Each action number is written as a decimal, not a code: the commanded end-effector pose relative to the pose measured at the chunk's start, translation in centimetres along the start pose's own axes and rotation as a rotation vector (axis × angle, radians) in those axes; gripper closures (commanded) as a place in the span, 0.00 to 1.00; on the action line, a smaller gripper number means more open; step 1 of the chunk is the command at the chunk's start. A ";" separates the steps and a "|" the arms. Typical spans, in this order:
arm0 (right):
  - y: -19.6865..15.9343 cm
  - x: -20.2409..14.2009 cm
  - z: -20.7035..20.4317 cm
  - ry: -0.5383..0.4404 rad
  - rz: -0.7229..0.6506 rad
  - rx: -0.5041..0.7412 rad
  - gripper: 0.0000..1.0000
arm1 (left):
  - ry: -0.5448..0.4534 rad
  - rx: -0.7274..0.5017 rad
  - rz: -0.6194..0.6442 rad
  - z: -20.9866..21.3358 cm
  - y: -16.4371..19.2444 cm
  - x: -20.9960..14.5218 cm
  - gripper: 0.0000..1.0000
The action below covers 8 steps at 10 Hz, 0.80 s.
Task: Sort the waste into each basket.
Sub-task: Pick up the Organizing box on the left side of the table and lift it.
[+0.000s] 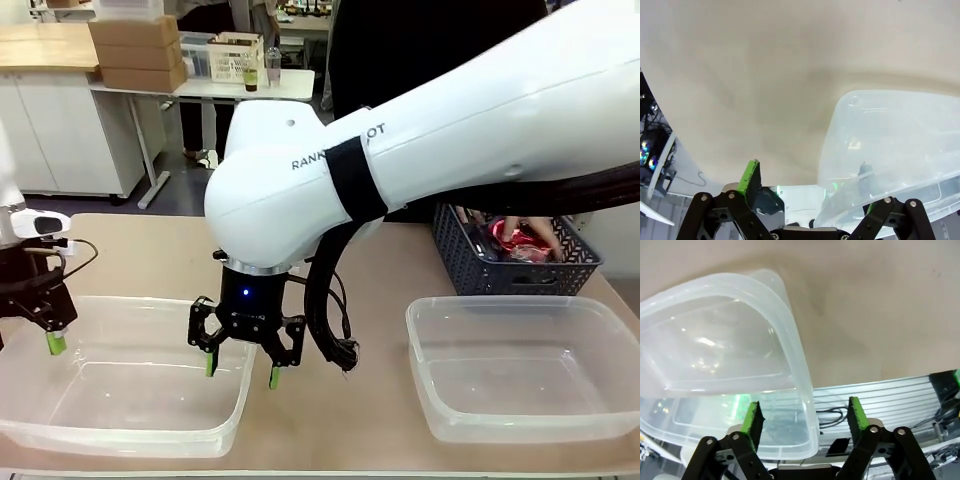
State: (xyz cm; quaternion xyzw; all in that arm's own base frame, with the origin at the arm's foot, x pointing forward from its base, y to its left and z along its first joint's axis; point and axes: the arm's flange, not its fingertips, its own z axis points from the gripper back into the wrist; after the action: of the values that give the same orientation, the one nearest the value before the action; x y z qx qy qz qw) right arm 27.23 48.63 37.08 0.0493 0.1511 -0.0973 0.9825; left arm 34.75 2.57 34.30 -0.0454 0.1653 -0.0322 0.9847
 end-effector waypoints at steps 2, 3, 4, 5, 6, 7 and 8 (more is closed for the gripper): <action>1.7 0.3 0.1 -0.017 -0.033 -0.032 1.00 | -0.070 0.014 -0.043 -6.8 -1.0 -8.3 0.56; 1.8 0.3 0.1 -0.015 -0.035 -0.036 1.00 | -0.084 0.016 -0.043 -6.8 -1.3 -8.7 0.60; 1.8 0.2 0.1 -0.021 -0.032 -0.038 1.00 | -0.094 0.011 -0.050 -6.6 -1.3 -9.1 1.00; 1.8 0.1 0.1 -0.024 -0.029 -0.042 0.93 | -0.097 0.011 -0.046 -6.6 -1.4 -9.3 1.00; 1.7 0.1 0.1 -0.026 -0.031 -0.043 1.00 | -0.096 0.010 -0.045 -6.6 -1.4 -9.4 1.00; 1.6 0.1 -0.1 -0.020 -0.034 -0.042 1.00 | -0.096 0.010 -0.046 -6.6 -1.4 -9.4 0.88; 1.5 0.2 -0.2 -0.014 -0.038 -0.044 1.00 | -0.094 0.009 -0.045 -6.7 -1.5 -9.3 0.97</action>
State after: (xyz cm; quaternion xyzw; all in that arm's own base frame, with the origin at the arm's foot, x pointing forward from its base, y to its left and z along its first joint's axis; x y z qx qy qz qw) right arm 27.56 49.58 36.88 0.0411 0.1547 -0.0967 0.9824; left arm 34.65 2.05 37.21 -0.0421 0.1251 -0.0456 0.9902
